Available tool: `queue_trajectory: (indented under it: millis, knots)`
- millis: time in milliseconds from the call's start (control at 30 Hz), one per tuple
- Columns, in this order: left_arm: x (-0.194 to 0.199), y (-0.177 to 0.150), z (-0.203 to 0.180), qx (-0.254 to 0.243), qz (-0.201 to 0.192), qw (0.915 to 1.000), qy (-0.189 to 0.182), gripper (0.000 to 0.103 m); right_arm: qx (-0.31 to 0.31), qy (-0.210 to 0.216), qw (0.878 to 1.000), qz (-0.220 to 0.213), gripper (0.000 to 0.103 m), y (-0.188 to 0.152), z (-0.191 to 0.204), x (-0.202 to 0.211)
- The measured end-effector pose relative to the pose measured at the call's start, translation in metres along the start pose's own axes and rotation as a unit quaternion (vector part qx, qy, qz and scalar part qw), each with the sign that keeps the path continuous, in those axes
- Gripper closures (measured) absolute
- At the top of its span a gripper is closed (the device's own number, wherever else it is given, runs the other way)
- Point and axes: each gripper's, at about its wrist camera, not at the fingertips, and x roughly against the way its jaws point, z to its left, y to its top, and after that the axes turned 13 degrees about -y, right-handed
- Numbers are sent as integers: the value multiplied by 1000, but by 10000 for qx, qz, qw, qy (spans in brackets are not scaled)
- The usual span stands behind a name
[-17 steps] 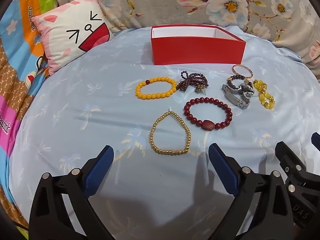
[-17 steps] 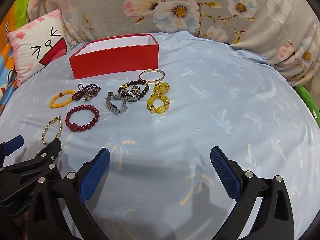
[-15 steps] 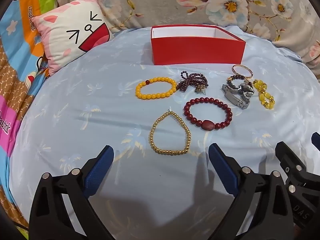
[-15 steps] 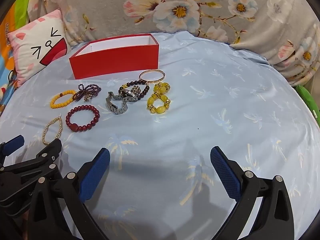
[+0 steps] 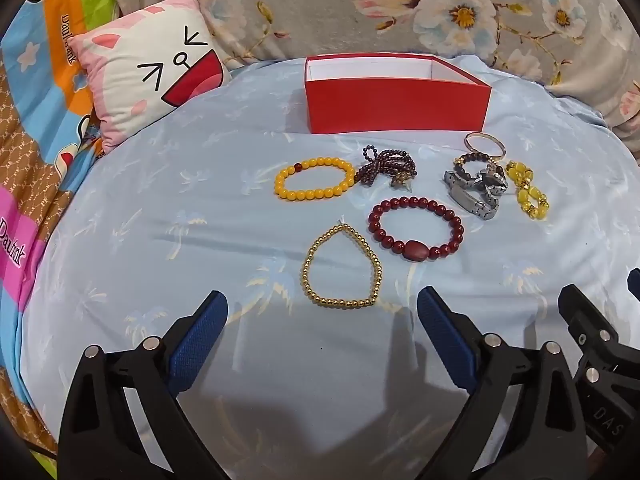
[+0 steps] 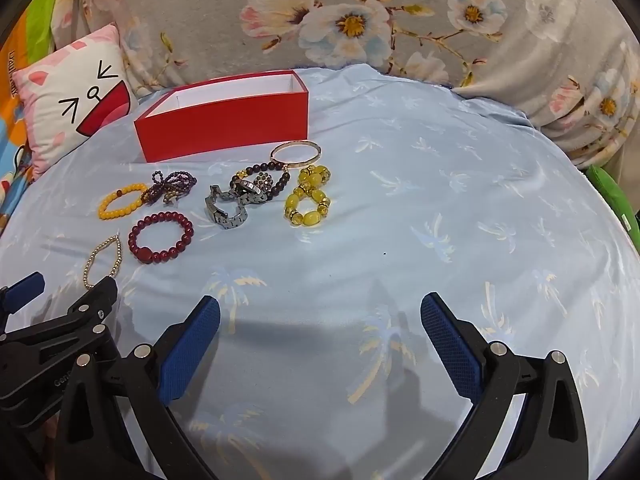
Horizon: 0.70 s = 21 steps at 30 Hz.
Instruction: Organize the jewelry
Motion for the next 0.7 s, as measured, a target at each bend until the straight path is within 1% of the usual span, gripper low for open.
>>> queue_trajectory:
  millis: [133,700]
  knots:
    - [1,0,0,-26,-9,10000,41,12,-51,19,10000,-15,7,-2,-6,0]
    - [1,-2,-7,-105,-67,9998,143,12,-68,19,9999,-81,7,-2,-6,1]
